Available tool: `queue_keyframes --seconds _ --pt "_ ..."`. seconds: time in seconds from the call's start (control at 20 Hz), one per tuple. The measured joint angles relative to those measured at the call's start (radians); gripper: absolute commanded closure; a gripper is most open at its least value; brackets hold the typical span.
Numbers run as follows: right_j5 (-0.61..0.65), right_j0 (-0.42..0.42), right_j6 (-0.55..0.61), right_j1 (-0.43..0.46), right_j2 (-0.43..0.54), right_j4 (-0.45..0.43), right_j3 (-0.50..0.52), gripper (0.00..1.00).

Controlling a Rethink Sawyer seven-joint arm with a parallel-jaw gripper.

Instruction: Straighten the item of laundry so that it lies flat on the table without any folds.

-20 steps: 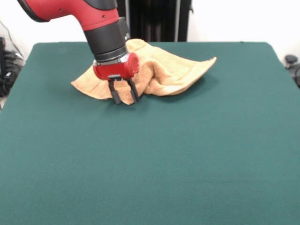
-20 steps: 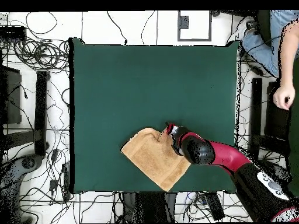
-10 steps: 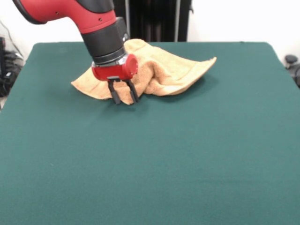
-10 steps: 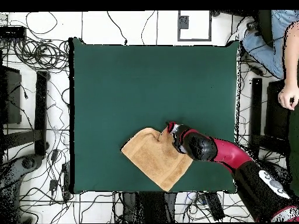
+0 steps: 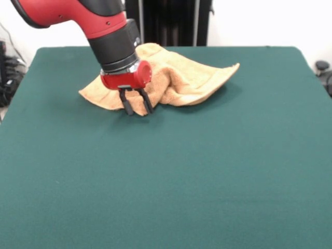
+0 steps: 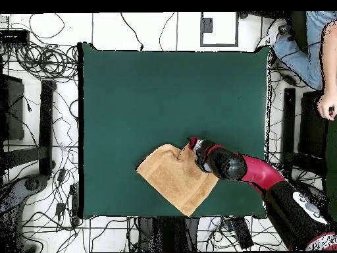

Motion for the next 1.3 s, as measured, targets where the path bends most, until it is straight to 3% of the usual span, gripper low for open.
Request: queue_keyframes --seconds 1.3 --pt "0.025 -0.005 0.000 0.005 0.000 0.036 -0.001 0.00"
